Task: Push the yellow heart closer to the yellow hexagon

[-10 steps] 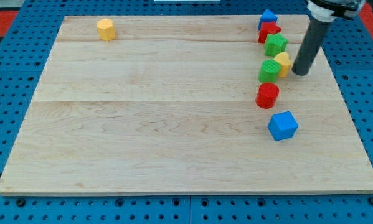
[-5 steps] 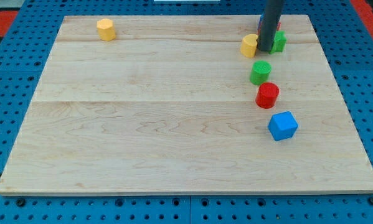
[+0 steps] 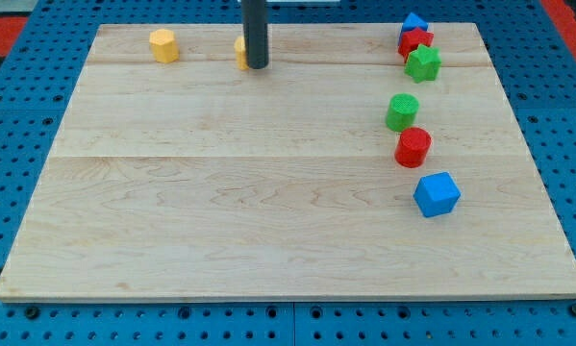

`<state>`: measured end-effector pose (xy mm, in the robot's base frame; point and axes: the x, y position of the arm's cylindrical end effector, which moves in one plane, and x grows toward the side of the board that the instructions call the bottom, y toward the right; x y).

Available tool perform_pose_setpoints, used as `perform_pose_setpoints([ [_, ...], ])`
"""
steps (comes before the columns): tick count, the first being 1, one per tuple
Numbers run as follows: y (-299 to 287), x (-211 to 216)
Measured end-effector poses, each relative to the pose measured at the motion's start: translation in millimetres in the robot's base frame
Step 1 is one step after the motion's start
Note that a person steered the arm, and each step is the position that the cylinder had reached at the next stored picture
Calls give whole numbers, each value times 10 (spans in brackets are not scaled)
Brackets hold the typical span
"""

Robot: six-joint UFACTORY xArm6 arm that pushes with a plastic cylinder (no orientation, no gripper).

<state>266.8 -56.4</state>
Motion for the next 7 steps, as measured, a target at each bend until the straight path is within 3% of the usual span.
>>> perform_pose_setpoints([
  [3, 108, -282],
  [5, 63, -741],
  [7, -387, -611],
])
